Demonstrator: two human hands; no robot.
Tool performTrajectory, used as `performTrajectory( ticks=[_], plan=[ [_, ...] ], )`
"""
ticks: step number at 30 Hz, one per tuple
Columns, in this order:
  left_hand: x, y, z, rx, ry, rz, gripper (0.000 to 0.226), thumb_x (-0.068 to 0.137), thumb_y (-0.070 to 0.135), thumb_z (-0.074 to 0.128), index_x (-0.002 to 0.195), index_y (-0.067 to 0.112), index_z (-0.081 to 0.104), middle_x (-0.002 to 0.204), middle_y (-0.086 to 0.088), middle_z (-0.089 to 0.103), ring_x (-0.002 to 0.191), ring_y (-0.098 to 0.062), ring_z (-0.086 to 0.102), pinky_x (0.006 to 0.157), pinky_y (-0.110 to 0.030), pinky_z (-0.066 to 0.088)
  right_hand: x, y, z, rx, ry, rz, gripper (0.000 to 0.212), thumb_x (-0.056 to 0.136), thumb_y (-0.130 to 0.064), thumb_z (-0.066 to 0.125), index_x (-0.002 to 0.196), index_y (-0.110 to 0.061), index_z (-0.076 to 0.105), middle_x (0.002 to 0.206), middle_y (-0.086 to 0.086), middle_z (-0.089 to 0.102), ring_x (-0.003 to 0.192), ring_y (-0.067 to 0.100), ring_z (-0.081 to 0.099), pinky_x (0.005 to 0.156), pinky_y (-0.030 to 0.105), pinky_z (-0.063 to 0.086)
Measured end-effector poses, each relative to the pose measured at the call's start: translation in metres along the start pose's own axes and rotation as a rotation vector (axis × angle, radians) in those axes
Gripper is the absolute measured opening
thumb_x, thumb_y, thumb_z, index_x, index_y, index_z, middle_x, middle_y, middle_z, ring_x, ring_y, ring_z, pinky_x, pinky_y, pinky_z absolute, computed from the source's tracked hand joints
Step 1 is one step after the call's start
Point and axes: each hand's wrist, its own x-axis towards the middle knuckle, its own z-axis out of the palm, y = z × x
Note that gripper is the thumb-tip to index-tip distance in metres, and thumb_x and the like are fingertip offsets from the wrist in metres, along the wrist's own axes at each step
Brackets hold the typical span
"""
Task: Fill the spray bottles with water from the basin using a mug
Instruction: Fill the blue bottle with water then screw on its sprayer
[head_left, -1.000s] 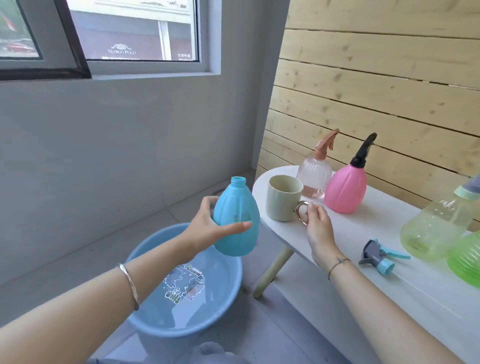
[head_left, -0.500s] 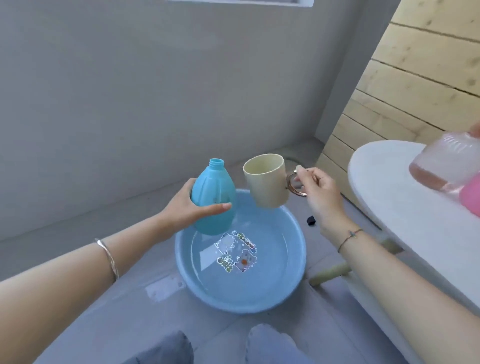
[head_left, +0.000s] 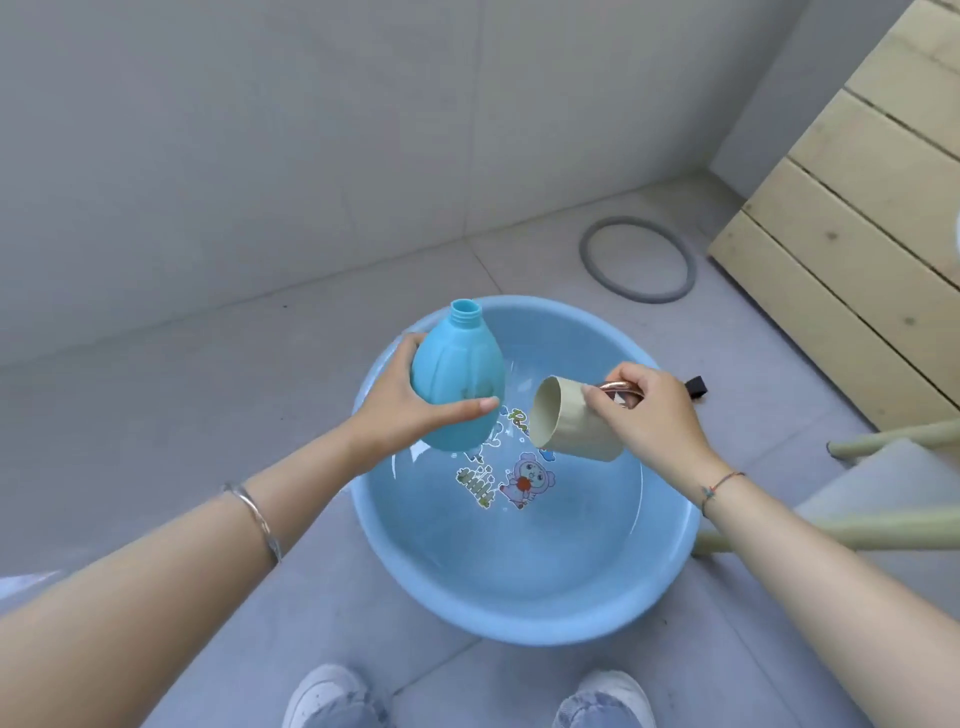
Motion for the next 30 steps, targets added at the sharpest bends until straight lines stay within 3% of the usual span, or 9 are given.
performTrajectory(
  ticks=[4,6,10,17,22,26,30],
  plan=[
    [0.008,-0.023,0.01,0.014,0.019,-0.005,0.077,0.063,0.031,0.092,0.124,0.028,0.046,0.108,0.013,0.064,0.084,0.009,0.064,0.064,-0.01,0.051,0.004,0.021,0.018,-0.139,-0.002,-0.059,0.026,0.084,-0.024,0.066,0.066,-0.013,0.051,0.065,-0.004,0.052,0.062,0.014,0.044,0.053,0.026,0.032],
    [0.009,-0.034,0.014,0.002,0.019,-0.012,0.078,0.063,0.03,0.091,0.126,0.028,0.046,0.111,0.012,0.064,0.088,0.007,0.064,0.066,-0.009,0.05,0.005,0.03,0.024,-0.193,0.001,-0.087,0.027,0.085,-0.024,0.065,0.066,-0.014,0.049,0.066,-0.006,0.051,0.068,0.017,0.046,0.058,0.03,0.03],
    [0.008,-0.049,0.019,0.0,0.02,-0.003,0.087,0.052,0.041,0.089,0.128,0.032,0.048,0.113,0.017,0.064,0.095,0.005,0.064,0.072,-0.011,0.051,0.004,0.045,0.034,-0.245,-0.012,-0.131,0.028,0.086,-0.024,0.065,0.066,-0.015,0.048,0.066,-0.007,0.05,0.074,0.019,0.047,0.062,0.03,0.026],
    [0.002,-0.062,0.02,0.019,0.034,0.001,0.083,0.049,0.045,0.088,0.122,0.039,0.049,0.104,0.029,0.064,0.097,0.008,0.063,0.076,-0.007,0.048,0.001,0.056,0.047,-0.216,-0.034,-0.133,0.035,0.085,-0.027,0.069,0.063,-0.011,0.046,0.063,-0.003,0.049,0.071,0.019,0.047,0.062,0.03,0.028],
    [0.0,-0.066,0.021,0.007,0.046,-0.001,0.085,0.049,0.046,0.087,0.124,0.039,0.047,0.109,0.024,0.064,0.099,0.007,0.062,0.078,-0.009,0.049,0.0,0.057,0.056,-0.16,-0.057,-0.084,0.042,0.086,-0.026,0.067,0.059,-0.014,0.038,0.06,0.001,0.044,0.067,0.02,0.044,0.061,0.032,0.031],
    [-0.001,-0.069,0.02,0.023,0.042,0.005,0.084,0.05,0.046,0.088,0.122,0.041,0.046,0.107,0.027,0.063,0.099,0.005,0.062,0.08,-0.012,0.051,-0.003,0.056,0.06,-0.075,-0.084,0.008,0.042,0.088,-0.026,0.066,0.059,-0.009,0.04,0.059,0.0,0.04,0.06,0.015,0.037,0.054,0.024,0.025],
    [-0.003,-0.07,0.02,0.026,0.045,0.027,0.082,0.05,0.045,0.088,0.121,0.042,0.046,0.106,0.029,0.062,0.098,0.006,0.062,0.078,-0.009,0.049,-0.002,0.056,0.055,0.15,-0.06,0.171,0.042,0.088,-0.022,0.068,0.058,-0.006,0.042,0.055,0.008,0.045,0.053,0.01,0.035,0.051,0.022,0.026]
  ],
)
